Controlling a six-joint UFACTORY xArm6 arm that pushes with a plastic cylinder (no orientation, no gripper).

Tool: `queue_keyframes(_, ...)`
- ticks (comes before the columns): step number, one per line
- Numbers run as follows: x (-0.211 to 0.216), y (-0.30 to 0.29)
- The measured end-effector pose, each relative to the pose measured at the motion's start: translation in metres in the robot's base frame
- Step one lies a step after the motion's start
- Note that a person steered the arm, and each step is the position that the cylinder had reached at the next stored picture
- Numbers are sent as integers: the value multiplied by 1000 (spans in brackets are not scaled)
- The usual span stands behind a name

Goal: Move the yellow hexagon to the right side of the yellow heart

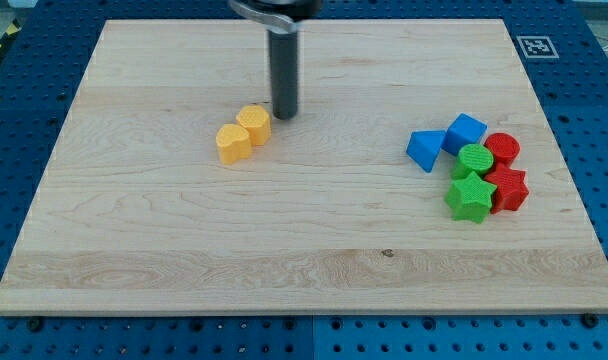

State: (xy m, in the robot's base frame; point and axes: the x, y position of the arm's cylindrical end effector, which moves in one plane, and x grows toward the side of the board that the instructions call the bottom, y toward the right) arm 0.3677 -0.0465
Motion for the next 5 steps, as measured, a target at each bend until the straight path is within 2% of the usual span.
queue_keyframes(1,-25,-36)
queue_keyframes(2,-13,-76)
queue_keyframes(3,-1,-79)
queue_keyframes(5,6,-36)
